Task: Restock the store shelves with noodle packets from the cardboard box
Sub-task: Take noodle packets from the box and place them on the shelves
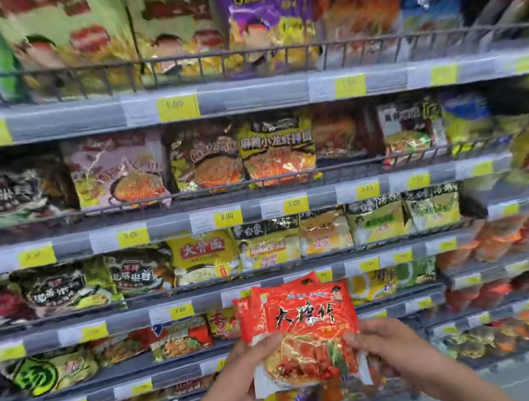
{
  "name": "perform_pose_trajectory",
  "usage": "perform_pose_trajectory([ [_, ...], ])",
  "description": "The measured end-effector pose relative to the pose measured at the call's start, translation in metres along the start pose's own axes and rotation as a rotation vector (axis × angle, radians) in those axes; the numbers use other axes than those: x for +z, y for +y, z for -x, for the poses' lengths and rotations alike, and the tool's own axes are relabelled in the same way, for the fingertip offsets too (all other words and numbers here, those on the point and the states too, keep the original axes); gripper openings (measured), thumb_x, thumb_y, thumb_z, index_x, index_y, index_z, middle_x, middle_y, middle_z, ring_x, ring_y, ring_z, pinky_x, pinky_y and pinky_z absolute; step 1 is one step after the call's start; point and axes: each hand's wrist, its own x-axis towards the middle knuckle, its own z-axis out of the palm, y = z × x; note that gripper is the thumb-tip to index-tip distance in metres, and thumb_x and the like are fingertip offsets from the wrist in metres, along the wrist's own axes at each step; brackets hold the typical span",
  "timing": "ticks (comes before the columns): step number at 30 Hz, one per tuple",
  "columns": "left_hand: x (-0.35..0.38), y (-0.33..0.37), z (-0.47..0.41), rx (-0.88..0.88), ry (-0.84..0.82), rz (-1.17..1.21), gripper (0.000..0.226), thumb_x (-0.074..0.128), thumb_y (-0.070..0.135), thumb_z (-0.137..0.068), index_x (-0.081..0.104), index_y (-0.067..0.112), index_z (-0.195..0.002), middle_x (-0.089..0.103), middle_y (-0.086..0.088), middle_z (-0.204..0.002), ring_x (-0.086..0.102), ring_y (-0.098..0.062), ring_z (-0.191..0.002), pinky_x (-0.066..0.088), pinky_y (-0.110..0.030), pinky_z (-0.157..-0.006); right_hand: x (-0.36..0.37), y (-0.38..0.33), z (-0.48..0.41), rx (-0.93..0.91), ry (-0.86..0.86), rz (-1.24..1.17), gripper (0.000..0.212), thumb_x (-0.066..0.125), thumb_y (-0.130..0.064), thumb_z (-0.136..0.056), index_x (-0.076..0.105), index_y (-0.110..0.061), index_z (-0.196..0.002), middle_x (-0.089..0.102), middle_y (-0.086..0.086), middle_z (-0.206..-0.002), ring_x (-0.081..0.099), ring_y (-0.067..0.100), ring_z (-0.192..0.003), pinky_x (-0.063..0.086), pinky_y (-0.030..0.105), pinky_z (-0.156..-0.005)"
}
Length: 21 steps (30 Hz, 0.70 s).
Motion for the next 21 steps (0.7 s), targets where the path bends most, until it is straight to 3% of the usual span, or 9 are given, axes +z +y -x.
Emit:
perform_pose_trajectory([
  [1, 0.013, 0.012, 0.001, 0.039, -0.006, -0.025, 0.160, 0.099, 0.049, -0.049, -0.014, 0.028, -0.159, 0.008, 0.003, -0.169, 0.016, -0.026, -0.154, 0.025, -0.060, -0.118, -0.008, -0.010, 0.004, -0.027, 0.012, 0.000, 0.065, 0.081, -0.066, -0.059, 0.076, -0.019, -0.103, 0.074, 0.020, -0.088, 0.060, 0.022, -0.053, 0.047, 0.030, -0.052],
  [3, 0.042, 0.034, 0.009, 0.115, -0.011, -0.069, 0.153, 0.099, 0.047, -0.049, -0.001, 0.021, -0.161, 0.025, -0.001, -0.164, 0.030, -0.027, -0.148, 0.027, -0.054, -0.116, -0.026, -0.029, 0.011, -0.056, 0.020, -0.015, 0.045, 0.078, -0.048, -0.076, 0.074, -0.014, -0.104, 0.071, 0.012, -0.068, 0.061, 0.019, -0.049, 0.047, 0.026, -0.048],
  [6, 0.089, 0.061, 0.021, 0.168, -0.026, -0.025, 0.107, 0.086, 0.024, -0.078, 0.017, 0.009, -0.159, 0.038, -0.011, -0.158, 0.037, -0.030, -0.144, 0.029, -0.047, -0.116, -0.055, -0.055, 0.019, -0.078, 0.048, -0.097, 0.034, 0.074, -0.030, -0.086, 0.072, -0.005, -0.108, 0.062, 0.007, -0.060, 0.051, 0.014, -0.045, 0.036, 0.021, -0.041],
  [10, 0.130, 0.074, 0.013, 0.281, -0.026, -0.054, 0.124, 0.091, 0.037, -0.069, 0.012, 0.010, -0.160, 0.025, -0.007, -0.165, 0.022, -0.029, -0.152, 0.023, -0.047, -0.119, -0.100, -0.078, 0.025, -0.127, 0.069, -0.117, 0.028, 0.070, -0.029, -0.091, 0.072, -0.004, -0.104, 0.058, 0.014, -0.056, 0.052, 0.019, -0.046, 0.041, 0.025, -0.046],
  [13, 0.170, 0.085, 0.016, 0.314, -0.033, -0.046, 0.083, 0.074, 0.014, -0.088, 0.026, 0.005, -0.156, 0.034, -0.011, -0.160, 0.037, -0.029, -0.142, 0.033, -0.036, -0.104, -0.133, -0.093, 0.026, -0.180, 0.132, -0.123, 0.024, 0.067, -0.025, -0.095, 0.066, -0.001, -0.097, 0.053, 0.017, -0.056, 0.048, 0.020, -0.041, 0.039, 0.023, -0.041],
  [16, 0.201, 0.086, 0.012, 0.330, -0.056, -0.053, 0.097, 0.079, 0.018, -0.080, 0.022, 0.004, -0.157, 0.036, -0.015, -0.159, 0.038, -0.033, -0.142, 0.030, -0.046, -0.113, -0.164, -0.102, 0.025, -0.239, 0.162, -0.105, 0.021, 0.064, -0.022, -0.097, 0.062, -0.003, -0.105, 0.053, 0.016, -0.051, 0.047, 0.020, -0.037, 0.035, 0.022, -0.040],
  [18, 0.220, 0.095, 0.015, 0.318, -0.036, -0.087, 0.068, 0.079, 0.016, -0.080, 0.043, 0.006, -0.137, 0.059, -0.013, -0.131, 0.055, -0.033, -0.118, 0.034, -0.043, -0.108, -0.183, -0.107, 0.024, -0.305, 0.202, -0.061, 0.017, 0.063, -0.021, -0.097, 0.059, -0.005, -0.102, 0.052, 0.014, -0.049, 0.046, 0.019, -0.035, 0.035, 0.020, -0.039],
  [19, 0.230, 0.098, 0.017, 0.308, -0.034, -0.082, 0.040, 0.076, 0.013, -0.084, 0.049, 0.006, -0.113, 0.062, -0.007, -0.107, 0.058, -0.027, -0.095, 0.035, -0.040, -0.100, -0.190, -0.108, 0.024, -0.338, 0.223, -0.037, 0.017, 0.063, -0.021, -0.097, 0.058, -0.006, -0.101, 0.051, 0.014, -0.049, 0.046, 0.019, -0.035, 0.036, 0.020, -0.039],
  [21, 0.250, 0.098, 0.019, 0.329, -0.064, -0.043, 0.029, 0.074, 0.012, -0.086, 0.045, 0.012, -0.087, 0.055, 0.003, -0.088, 0.049, -0.012, -0.076, 0.033, -0.036, -0.092, -0.206, -0.112, 0.024, -0.404, 0.243, -0.019, 0.020, 0.063, -0.022, -0.097, 0.054, -0.005, -0.101, 0.050, 0.011, -0.050, 0.047, 0.020, -0.037, 0.039, 0.023, -0.041],
])
